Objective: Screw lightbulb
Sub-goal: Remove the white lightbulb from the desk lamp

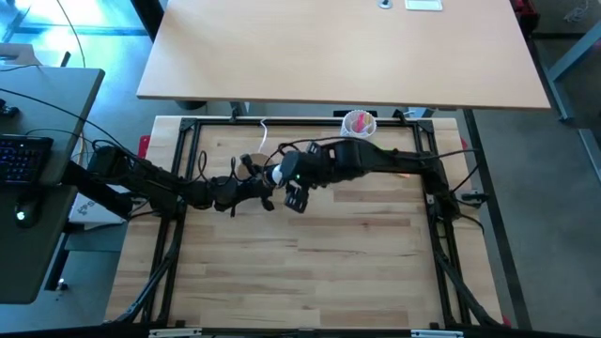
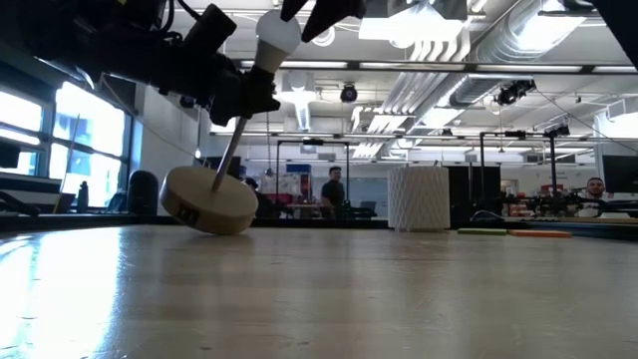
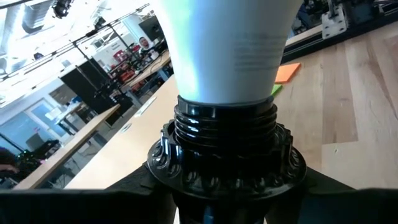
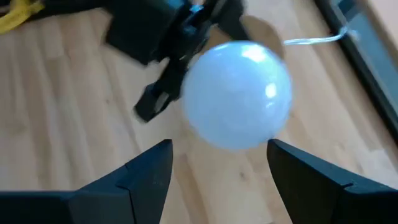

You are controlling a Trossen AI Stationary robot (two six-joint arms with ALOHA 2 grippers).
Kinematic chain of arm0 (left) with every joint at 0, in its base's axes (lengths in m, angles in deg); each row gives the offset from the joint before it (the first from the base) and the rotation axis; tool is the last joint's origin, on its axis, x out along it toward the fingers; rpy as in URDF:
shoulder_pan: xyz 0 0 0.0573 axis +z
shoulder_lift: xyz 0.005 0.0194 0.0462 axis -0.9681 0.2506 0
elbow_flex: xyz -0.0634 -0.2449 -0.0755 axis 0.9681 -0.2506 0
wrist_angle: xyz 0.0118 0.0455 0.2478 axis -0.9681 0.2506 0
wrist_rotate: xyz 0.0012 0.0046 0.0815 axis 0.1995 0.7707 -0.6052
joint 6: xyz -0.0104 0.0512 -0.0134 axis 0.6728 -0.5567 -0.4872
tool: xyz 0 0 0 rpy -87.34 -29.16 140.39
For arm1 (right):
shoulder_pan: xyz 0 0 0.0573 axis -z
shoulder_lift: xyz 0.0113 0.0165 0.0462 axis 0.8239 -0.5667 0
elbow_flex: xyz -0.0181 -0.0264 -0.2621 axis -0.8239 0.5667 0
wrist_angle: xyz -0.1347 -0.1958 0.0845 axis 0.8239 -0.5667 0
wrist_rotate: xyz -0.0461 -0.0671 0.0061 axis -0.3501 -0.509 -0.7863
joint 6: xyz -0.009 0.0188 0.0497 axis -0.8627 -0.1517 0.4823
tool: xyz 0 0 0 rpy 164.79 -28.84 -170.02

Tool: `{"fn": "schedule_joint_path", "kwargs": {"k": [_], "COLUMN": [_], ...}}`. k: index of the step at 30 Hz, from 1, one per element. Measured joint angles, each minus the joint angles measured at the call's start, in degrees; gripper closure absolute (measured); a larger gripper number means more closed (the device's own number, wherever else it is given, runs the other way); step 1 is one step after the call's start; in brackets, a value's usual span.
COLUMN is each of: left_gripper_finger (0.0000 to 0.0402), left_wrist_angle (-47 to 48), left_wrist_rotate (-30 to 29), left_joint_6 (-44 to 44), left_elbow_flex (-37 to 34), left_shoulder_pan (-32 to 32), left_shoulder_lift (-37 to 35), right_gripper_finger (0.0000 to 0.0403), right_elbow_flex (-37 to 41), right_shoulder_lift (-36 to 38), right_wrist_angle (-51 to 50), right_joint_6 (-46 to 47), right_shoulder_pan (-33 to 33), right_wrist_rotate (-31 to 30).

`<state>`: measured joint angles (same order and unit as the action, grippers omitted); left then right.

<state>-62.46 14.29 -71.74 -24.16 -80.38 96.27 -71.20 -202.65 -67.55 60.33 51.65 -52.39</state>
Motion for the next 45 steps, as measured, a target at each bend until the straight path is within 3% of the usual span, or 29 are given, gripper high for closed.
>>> {"fn": "schedule_joint_path", "kwargs": {"k": [3, 8, 13, 23, 31, 35, 39, 45], "left_gripper_finger": [0.0238, 0.0238, 0.0238, 0.0238, 0.0238, 0.0238, 0.0238, 0.0238], "left_wrist_angle": [0.08, 0.24, 0.26, 0.30, 0.31, 0.32, 0.31, 0.21], "left_wrist_rotate": [0.12, 0.19, -0.11, 0.00, -0.05, -0.17, 0.28, 0.95], "left_joint_6": [-0.09, -0.21, -0.04, -0.03, 0.00, 0.11, 0.09, -0.21], "left_elbow_flex": [0.00, 0.00, 0.02, 0.02, 0.02, 0.02, 0.01, 0.02], "left_shoulder_pan": [-0.01, -0.01, 0.01, 0.38, 0.38, 0.43, 0.38, 0.38], "left_shoulder_lift": [0.00, 0.00, 0.00, 0.00, 0.00, 0.02, 0.04, 0.04], "right_gripper_finger": [0.0143, 0.0143, 0.0143, 0.0139, 0.0089, 0.0083, 0.0094, 0.0153], "right_elbow_flex": [0.00, -0.02, -0.02, -0.02, -0.02, 1.37, 1.57, 1.63], "right_shoulder_lift": [-0.02, 0.00, 0.00, 0.00, 0.00, 0.04, -0.09, -0.37], "right_wrist_angle": [0.29, 0.61, 0.60, 1.47, 2.95, 5.74, 7.03, 8.54], "right_joint_6": [0.47, 0.04, 0.33, -7.34, -8.75, -7.66, -12.29, -24.16], "right_shoulder_pan": [1.22, 3.34, 4.48, 4.56, 4.54, 4.08, 3.26, 0.85], "right_wrist_rotate": [-1.10, 4.86, 5.88, 4.68, 2.61, 0.59, -0.45, -6.71]}}
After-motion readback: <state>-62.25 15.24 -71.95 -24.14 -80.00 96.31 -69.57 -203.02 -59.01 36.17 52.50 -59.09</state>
